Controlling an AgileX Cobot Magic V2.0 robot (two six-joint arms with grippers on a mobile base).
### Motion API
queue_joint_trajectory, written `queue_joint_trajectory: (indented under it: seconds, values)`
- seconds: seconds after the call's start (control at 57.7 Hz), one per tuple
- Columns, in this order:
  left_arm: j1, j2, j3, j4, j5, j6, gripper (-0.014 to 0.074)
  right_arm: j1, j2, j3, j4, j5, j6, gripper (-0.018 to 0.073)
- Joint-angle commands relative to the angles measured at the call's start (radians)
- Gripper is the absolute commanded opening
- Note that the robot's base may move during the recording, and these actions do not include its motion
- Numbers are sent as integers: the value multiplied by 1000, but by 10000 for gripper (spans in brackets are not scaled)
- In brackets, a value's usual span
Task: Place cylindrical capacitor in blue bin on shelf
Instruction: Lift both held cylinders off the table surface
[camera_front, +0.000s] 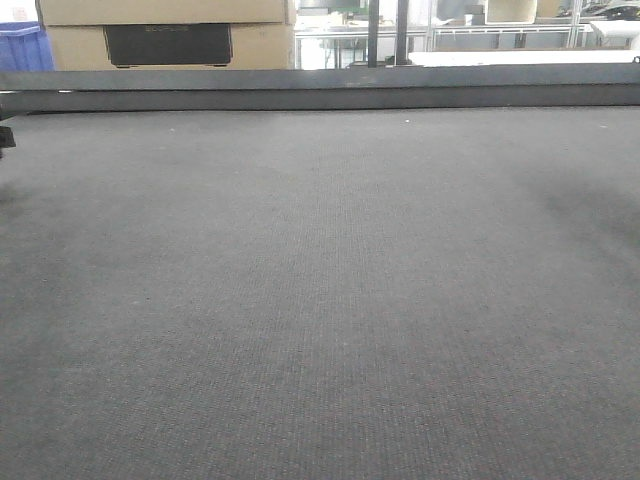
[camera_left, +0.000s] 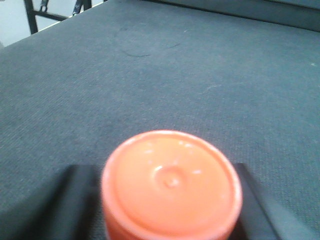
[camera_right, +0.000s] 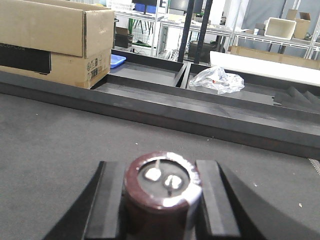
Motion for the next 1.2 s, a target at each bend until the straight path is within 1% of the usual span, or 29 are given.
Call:
queue_joint_trajectory:
  seconds: [0.0,0.017,0.087,0.139,0.191,0.277,0.347,0.399,0.451,0.538,0.607,0.676,0.711,0.798,0.884,0.919,1.058,1.179]
  values:
    - [-2,-1,-8,-27,-8,-3,152,2,-11,-2,0,-21,0,-162]
    - [-2,-1,-8,-27,-6,-3,106,2,-11,-2,0,-21,0,-162]
    - [-2,-1,-8,-27,-4,-3,-34,2,-11,-2,0,-21,0,-162]
    - [-2,-1,-8,-27,7,-3,-115,2,-11,-2,0,-20,0,-162]
    - [-2,-13,-8,-25,34,-3,-110,2,-11,-2,0,-20,0,-162]
    - [-2,-60,-8,-13,116,-3,-111,2,-15,-4,0,-15,0,-162]
    - [-2,-110,-8,19,178,-3,-111,2,-20,-14,5,27,0,-162]
    - [-2,-165,-10,43,229,-3,-111,2,-25,-39,7,103,0,-162]
    - [-2,-217,-21,60,309,-3,-111,2,-27,-72,7,178,0,-162]
    - [-2,-312,-48,62,429,-3,-111,2,-27,-139,7,306,0,-162]
    - [-5,-384,-75,70,534,-3,-111,2,-27,-192,7,412,0,-162]
    - [-15,-456,-111,90,665,-3,-111,2,-27,-243,11,522,0,-162]
    - [-26,-487,-132,105,739,-3,-111,2,-27,-265,16,578,0,-162]
    - [-58,-564,-167,144,871,-1,-111,2,-27,-292,25,665,0,-162]
    - [-101,-632,-194,153,994,31,-111,2,-35,-294,34,733,0,-162]
    - [-119,-659,-199,153,1035,46,-111,2,-42,-294,42,758,0,-162]
    - [-187,-777,-201,153,1161,46,-111,2,-77,-294,60,839,0,-162]
    - [-223,-883,-201,153,1279,46,-111,2,-138,-292,80,868,0,-162]
